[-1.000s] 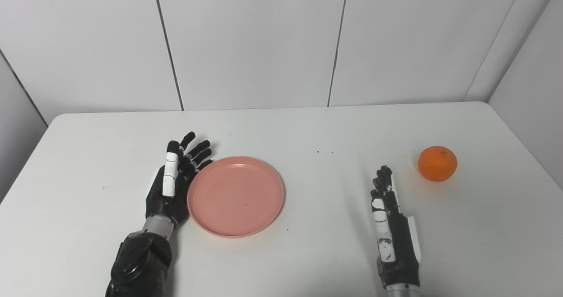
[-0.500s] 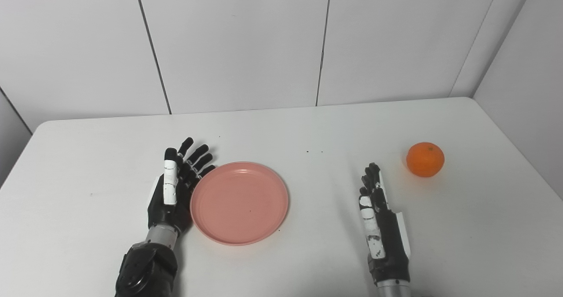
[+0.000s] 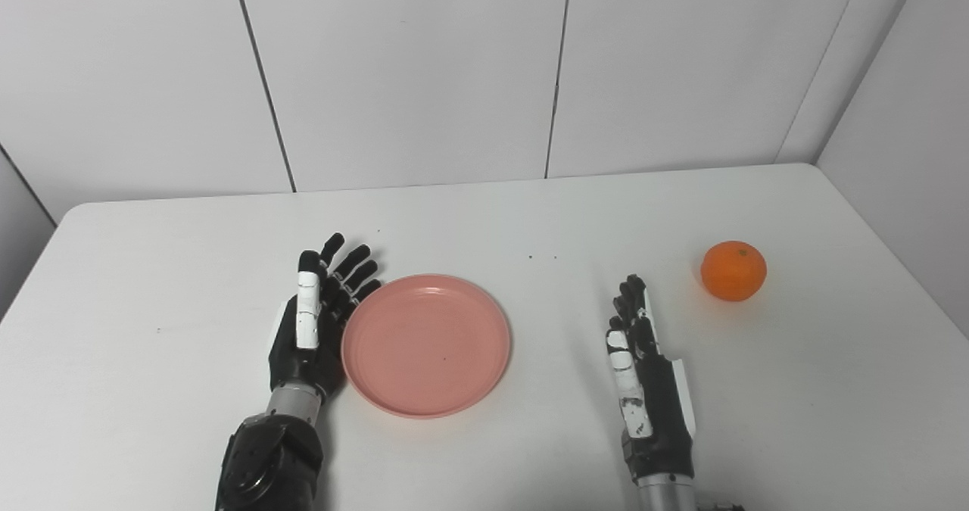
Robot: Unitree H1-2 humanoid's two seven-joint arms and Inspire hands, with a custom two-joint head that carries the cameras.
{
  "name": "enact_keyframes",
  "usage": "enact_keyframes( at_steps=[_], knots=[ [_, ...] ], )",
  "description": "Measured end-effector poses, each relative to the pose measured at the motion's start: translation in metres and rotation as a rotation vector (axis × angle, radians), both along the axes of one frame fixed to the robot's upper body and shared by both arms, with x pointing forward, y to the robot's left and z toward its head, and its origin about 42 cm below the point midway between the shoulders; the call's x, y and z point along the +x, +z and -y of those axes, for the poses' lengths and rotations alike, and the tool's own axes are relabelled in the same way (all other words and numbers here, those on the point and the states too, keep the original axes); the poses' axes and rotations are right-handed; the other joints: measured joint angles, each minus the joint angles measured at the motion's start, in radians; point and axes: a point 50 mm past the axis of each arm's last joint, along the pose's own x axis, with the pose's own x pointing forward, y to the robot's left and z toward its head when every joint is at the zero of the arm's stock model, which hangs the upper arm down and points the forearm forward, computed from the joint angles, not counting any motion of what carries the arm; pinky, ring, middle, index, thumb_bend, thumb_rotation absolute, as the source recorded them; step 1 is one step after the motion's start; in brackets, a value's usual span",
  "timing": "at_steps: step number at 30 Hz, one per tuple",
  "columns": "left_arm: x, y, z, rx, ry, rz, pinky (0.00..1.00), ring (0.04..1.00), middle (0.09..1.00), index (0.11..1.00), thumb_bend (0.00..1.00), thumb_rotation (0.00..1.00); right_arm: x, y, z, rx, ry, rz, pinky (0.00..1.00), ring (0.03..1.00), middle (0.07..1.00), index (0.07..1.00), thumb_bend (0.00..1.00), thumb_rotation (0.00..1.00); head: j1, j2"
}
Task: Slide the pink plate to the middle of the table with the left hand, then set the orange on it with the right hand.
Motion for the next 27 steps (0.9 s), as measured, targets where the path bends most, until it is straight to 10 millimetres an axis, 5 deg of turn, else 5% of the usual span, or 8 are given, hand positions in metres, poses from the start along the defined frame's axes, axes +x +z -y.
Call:
enact_keyframes(
  at_steps=[14,27],
  knots=[
    [-0.007,0.000,0.026,-0.011,-0.032,-0.010,0.79,0.816,0.823,0.899,0.90,0.80,0.002,0.000,-0.003,0.007,0.005,0.001,1.00,1.000,1.000,1.000,0.80,0.87,-0.034,-0.011],
    [-0.007,-0.001,0.029,-0.014,-0.034,-0.012,0.78,0.824,0.839,0.911,0.88,0.82,0.005,0.001,-0.004,-0.030,-0.022,0.002,1.00,1.000,1.000,0.961,0.75,0.86,-0.048,-0.020]
  ],
)
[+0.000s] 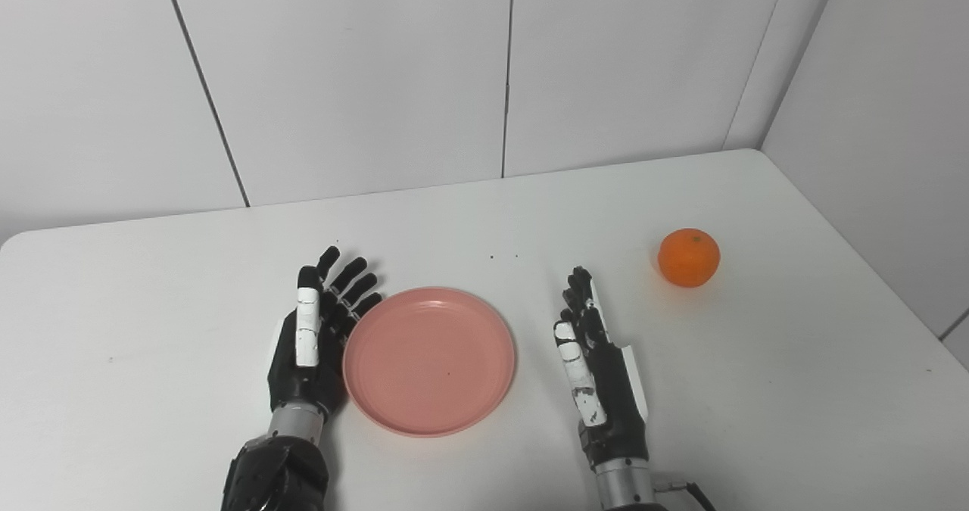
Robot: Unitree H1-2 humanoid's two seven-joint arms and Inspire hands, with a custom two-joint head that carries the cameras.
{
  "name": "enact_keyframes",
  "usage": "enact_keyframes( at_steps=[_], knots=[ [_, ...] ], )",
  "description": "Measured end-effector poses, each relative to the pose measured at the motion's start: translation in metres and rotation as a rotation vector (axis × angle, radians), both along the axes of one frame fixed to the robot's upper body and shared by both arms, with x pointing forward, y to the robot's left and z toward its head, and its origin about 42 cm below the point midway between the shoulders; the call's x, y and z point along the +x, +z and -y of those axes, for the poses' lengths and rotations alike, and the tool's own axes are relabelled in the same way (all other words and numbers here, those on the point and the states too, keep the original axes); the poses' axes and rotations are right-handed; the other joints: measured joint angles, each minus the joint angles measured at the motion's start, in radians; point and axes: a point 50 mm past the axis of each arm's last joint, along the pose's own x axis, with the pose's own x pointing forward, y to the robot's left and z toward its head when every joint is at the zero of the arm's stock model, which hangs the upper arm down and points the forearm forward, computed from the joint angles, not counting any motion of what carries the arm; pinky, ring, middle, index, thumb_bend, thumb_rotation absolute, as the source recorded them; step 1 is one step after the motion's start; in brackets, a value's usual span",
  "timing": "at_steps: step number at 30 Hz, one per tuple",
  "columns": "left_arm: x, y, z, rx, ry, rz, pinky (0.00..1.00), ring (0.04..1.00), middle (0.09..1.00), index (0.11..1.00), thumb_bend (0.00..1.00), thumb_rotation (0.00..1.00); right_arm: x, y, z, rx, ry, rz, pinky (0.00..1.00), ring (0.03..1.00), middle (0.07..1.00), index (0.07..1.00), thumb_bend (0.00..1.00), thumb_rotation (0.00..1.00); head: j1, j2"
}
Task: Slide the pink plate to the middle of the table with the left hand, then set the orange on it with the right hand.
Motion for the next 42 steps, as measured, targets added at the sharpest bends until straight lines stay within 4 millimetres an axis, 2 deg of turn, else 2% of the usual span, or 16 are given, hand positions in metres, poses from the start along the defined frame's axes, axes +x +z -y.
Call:
enact_keyframes(
  at_steps=[5,10,15,19,22,25,32,36,39,42],
  knots=[
    [0.000,-0.001,-0.001,-0.003,0.001,0.001,0.79,0.835,0.838,0.912,0.87,0.82,0.000,0.003,0.002,-0.033,-0.050,0.006,0.98,0.992,0.987,0.938,0.80,0.87,-0.005,-0.003],
    [0.001,-0.001,-0.003,-0.003,-0.004,0.004,0.80,0.838,0.841,0.914,0.87,0.82,-0.004,0.008,0.012,-0.066,-0.084,-0.012,0.85,0.906,0.914,0.916,0.79,0.83,-0.015,-0.006],
    [0.002,-0.001,-0.003,-0.003,-0.006,0.008,0.82,0.836,0.828,0.907,0.87,0.82,-0.005,0.030,0.023,-0.133,-0.133,0.008,0.74,0.829,0.865,0.875,0.75,0.80,-0.017,-0.008],
    [0.002,-0.002,-0.003,-0.009,-0.007,0.007,0.81,0.830,0.822,0.903,0.87,0.82,0.000,0.051,0.038,-0.230,-0.142,0.024,0.66,0.780,0.843,0.840,0.77,0.79,-0.014,-0.009],
    [0.002,-0.003,-0.003,-0.010,-0.007,0.005,0.82,0.833,0.832,0.905,0.86,0.82,0.009,0.067,0.054,-0.317,-0.149,0.056,0.63,0.764,0.827,0.840,0.78,0.84,-0.014,-0.009],
    [0.003,-0.003,-0.003,-0.010,-0.009,0.006,0.80,0.828,0.818,0.901,0.86,0.82,0.015,0.080,0.063,-0.399,-0.142,0.083,0.62,0.752,0.821,0.817,0.80,0.88,-0.018,-0.011],
    [0.004,-0.002,-0.003,-0.008,-0.012,0.008,0.81,0.826,0.825,0.897,0.86,0.81,0.032,0.102,0.072,-0.459,-0.117,0.090,0.63,0.749,0.806,0.812,0.84,0.88,-0.014,-0.008],
    [0.004,-0.002,-0.003,-0.007,-0.012,0.008,0.81,0.820,0.824,0.897,0.87,0.81,0.040,0.113,0.080,-0.515,-0.113,0.109,0.63,0.773,0.804,0.805,0.86,0.94,-0.014,-0.006],
    [0.004,-0.002,-0.003,-0.005,-0.014,0.008,0.80,0.820,0.827,0.901,0.88,0.82,0.048,0.123,0.089,-0.630,-0.127,0.124,0.73,0.797,0.805,0.804,0.85,0.95,-0.014,-0.006],
    [0.004,-0.002,-0.002,0.003,-0.015,0.009,0.80,0.822,0.829,0.902,0.88,0.82,0.055,0.135,0.100,-0.759,-0.163,0.153,0.71,0.782,0.808,0.800,0.85,0.96,-0.009,-0.008]
  ],
)
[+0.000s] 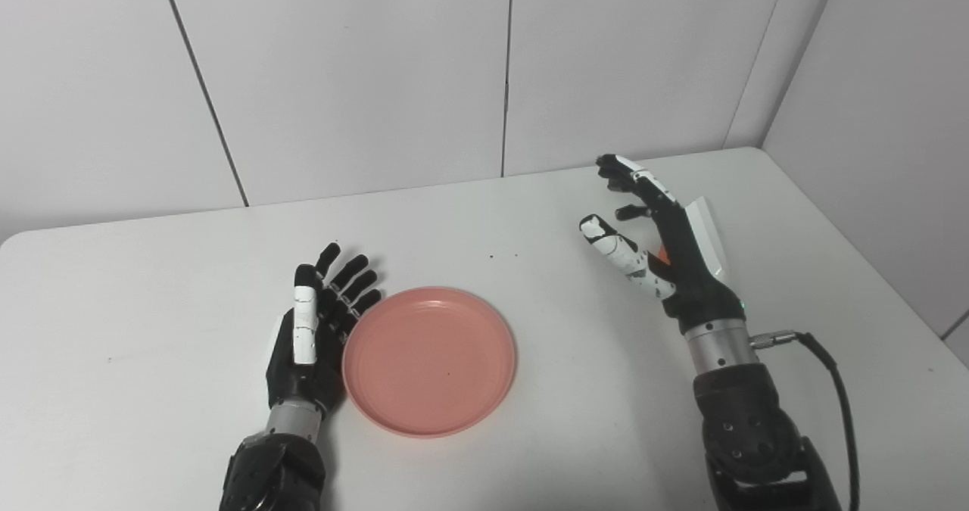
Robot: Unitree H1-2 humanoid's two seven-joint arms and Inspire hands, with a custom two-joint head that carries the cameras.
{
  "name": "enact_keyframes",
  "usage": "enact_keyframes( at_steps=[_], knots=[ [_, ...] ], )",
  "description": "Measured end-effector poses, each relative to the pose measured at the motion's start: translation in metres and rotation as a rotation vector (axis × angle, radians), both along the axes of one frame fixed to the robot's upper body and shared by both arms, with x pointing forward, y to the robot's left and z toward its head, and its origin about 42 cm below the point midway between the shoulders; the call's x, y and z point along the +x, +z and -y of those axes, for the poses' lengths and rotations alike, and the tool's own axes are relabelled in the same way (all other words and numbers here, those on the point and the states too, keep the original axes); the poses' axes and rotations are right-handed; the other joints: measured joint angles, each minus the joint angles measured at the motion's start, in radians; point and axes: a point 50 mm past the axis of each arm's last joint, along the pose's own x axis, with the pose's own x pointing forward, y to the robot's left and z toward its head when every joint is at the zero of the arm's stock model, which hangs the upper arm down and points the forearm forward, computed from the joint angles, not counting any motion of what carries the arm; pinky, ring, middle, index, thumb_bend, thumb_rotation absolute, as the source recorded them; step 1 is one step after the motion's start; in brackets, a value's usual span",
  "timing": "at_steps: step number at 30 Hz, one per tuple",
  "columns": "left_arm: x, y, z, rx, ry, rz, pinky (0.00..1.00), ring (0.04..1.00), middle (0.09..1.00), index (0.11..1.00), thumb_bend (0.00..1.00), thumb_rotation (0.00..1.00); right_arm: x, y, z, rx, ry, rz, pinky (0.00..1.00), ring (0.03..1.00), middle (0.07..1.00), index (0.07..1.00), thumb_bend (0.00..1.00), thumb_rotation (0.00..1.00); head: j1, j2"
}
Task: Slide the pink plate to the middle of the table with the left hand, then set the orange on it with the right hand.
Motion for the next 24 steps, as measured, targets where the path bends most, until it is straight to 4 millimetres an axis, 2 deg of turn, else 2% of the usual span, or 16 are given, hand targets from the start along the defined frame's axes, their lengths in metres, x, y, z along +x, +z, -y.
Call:
enact_keyframes(
  at_steps=[6,13,19,24],
  knots=[
    [0.000,0.000,0.000,0.001,0.000,0.001,0.80,0.824,0.828,0.893,0.88,0.82,0.012,0.013,0.017,-0.236,-0.060,0.013,0.74,0.808,0.811,0.769,0.88,0.98,0.002,0.000],
    [0.000,0.000,0.000,-0.002,0.002,0.001,0.80,0.827,0.829,0.892,0.89,0.81,0.025,0.020,0.033,-0.332,-0.090,-0.012,0.75,0.814,0.817,0.780,0.85,0.97,0.005,0.002],
    [0.000,0.001,0.000,-0.001,0.000,0.002,0.80,0.823,0.825,0.899,0.90,0.82,0.035,0.018,0.044,-0.415,-0.127,-0.077,0.88,0.844,0.825,0.786,0.85,1.00,0.008,0.003],
    [0.000,0.001,0.000,0.000,-0.001,0.003,0.80,0.823,0.833,0.906,0.90,0.82,0.044,0.009,0.056,-0.451,-0.157,-0.141,0.90,0.841,0.821,0.774,0.85,0.99,0.008,0.003]
  ],
)
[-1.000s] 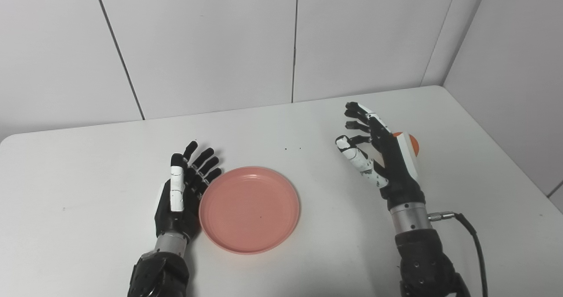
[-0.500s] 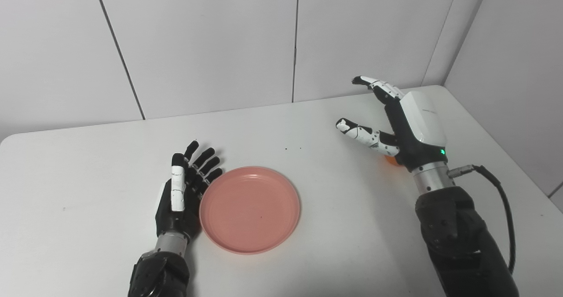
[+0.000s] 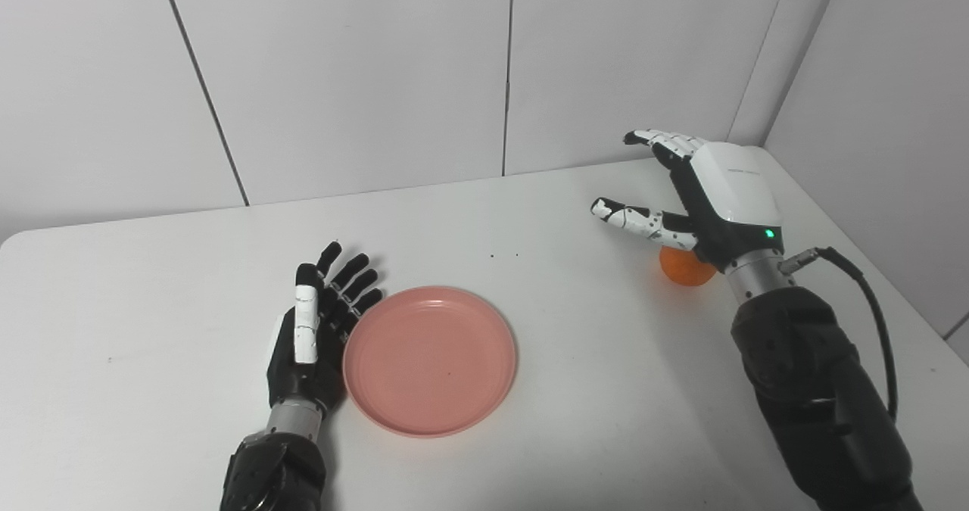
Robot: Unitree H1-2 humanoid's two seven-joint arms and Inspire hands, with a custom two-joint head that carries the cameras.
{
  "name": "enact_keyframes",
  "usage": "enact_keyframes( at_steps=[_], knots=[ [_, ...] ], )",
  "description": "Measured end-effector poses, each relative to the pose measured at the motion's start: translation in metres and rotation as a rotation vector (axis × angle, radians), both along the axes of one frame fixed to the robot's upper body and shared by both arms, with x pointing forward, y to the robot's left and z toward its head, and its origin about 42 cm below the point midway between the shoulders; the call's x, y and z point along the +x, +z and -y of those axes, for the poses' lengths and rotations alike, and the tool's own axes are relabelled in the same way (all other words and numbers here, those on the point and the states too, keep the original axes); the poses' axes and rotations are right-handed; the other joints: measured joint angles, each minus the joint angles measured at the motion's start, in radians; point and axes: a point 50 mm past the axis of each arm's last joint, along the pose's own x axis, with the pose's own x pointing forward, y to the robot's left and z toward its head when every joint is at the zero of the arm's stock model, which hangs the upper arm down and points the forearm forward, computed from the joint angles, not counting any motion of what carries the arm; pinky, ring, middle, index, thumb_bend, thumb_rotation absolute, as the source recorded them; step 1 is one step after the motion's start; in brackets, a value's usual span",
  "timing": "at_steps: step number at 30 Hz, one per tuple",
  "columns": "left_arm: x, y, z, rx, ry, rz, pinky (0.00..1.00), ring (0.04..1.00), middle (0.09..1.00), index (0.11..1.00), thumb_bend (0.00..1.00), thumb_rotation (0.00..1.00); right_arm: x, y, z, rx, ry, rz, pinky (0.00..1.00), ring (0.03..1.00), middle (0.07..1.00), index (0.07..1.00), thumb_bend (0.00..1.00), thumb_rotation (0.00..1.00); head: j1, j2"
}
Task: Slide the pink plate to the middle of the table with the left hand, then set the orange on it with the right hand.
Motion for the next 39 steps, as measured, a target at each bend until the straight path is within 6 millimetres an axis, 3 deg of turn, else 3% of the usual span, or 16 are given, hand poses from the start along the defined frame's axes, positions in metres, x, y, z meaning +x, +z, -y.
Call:
enact_keyframes(
  at_steps=[17,27,39],
  knots=[
    [-0.003,0.001,-0.001,0.003,0.002,0.005,0.79,0.821,0.826,0.908,0.91,0.81,0.023,-0.049,0.046,-0.015,-0.147,-0.155,0.84,0.829,0.810,0.773,0.86,0.94,0.002,0.006],
    [-0.005,0.001,-0.001,0.003,0.001,0.007,0.79,0.818,0.810,0.909,0.90,0.81,0.026,-0.066,0.048,-0.023,-0.156,-0.213,0.82,0.827,0.810,0.772,0.85,0.92,0.008,0.012],
    [-0.005,0.001,0.000,0.004,-0.002,0.005,0.79,0.815,0.806,0.909,0.91,0.81,0.031,-0.066,0.044,-0.031,-0.147,-0.210,0.84,0.827,0.811,0.772,0.86,0.92,0.011,0.012]
  ],
)
